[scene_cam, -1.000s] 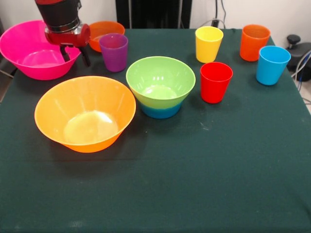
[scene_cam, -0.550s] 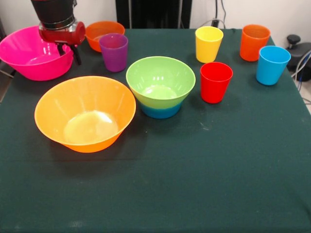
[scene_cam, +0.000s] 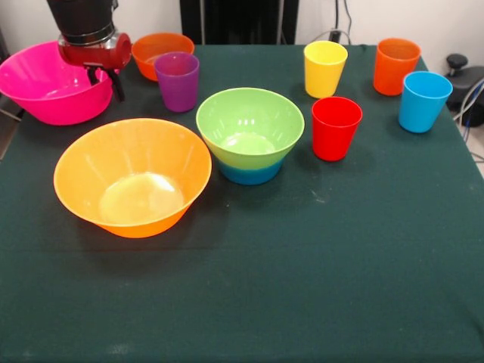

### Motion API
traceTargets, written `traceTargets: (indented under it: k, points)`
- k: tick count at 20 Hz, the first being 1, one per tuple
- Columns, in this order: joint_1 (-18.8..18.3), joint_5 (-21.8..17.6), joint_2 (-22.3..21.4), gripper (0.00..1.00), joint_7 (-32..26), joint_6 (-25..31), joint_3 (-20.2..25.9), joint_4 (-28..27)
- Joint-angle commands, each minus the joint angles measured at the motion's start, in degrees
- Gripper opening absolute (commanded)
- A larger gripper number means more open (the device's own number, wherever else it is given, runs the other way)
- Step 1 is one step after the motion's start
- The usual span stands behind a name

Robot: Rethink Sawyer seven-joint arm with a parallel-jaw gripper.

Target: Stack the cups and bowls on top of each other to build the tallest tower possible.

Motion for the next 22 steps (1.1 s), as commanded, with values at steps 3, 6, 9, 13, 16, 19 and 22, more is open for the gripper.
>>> traceTargets:
  k: [3,6,9,13,16,19,22]
  points:
    - [2.9,-5.6,3.1,0.0,-9.7,-1.6,0.7,-3.8]
    - [3.4,-5.7,3.0,0.0,-9.1,-1.6,0.4,-3.9]
    - [4.7,-5.5,2.4,0.0,-7.4,-1.2,-0.3,-4.2]
    - [6.3,-3.4,0.1,0.0,-6.5,1.6,-0.4,-3.7]
    - [8.1,-1.3,-2.8,0.0,-5.0,4.1,-0.6,-2.7]
    - [10.6,1.1,-5.4,0.0,-4.0,7.8,-0.7,-2.7]
    - [12.7,3.1,-7.0,0.0,-2.7,10.4,-1.0,-3.2]
